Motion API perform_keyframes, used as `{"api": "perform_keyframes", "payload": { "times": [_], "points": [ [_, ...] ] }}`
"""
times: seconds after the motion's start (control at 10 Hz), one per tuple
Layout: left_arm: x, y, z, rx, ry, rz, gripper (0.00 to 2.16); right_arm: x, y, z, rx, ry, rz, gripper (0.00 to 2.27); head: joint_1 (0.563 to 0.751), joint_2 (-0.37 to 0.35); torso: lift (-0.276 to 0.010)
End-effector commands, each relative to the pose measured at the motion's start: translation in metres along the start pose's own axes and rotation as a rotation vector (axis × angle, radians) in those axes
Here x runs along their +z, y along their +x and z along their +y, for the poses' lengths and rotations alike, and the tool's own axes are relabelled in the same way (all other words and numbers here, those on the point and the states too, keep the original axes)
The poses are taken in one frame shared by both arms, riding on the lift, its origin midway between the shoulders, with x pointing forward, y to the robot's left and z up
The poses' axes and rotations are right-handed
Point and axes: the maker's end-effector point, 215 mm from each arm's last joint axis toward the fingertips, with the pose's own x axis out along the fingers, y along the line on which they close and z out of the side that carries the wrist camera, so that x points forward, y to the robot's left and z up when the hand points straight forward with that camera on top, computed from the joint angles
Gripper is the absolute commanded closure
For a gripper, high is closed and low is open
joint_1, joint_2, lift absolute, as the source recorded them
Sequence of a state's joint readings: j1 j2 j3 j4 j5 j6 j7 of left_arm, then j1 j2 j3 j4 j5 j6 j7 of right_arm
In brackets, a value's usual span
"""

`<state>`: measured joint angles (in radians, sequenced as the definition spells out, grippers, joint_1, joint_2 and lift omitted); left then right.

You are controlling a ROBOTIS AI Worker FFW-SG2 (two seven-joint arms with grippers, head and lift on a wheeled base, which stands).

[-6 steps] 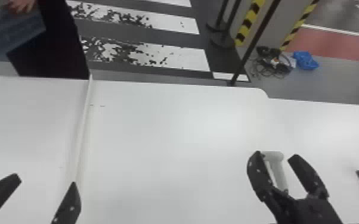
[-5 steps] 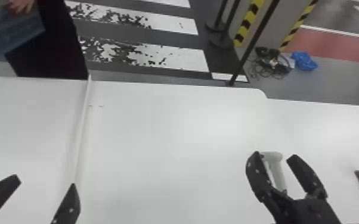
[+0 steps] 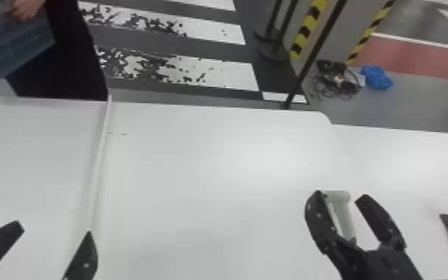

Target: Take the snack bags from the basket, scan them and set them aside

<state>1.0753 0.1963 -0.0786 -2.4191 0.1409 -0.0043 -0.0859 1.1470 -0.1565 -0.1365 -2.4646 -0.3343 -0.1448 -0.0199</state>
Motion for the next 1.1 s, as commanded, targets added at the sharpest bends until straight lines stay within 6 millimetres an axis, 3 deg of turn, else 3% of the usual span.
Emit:
{"api": "perform_keyframes", "payload": {
  "times": [0.0,1.0],
  "points": [
    [-0.001,0.000,0.001,0.000,0.001,0.002,0.06,0.000,0.000,0.000,0.000,0.000,0.000,0.12,0.695,-0.252,-0.075],
    [-0.019,-0.001,0.006,-0.033,-0.037,0.068,0.06,-0.004,-0.001,-0.002,-0.005,0.001,0.007,0.12,0.695,-0.252,-0.075]
  ]
}}
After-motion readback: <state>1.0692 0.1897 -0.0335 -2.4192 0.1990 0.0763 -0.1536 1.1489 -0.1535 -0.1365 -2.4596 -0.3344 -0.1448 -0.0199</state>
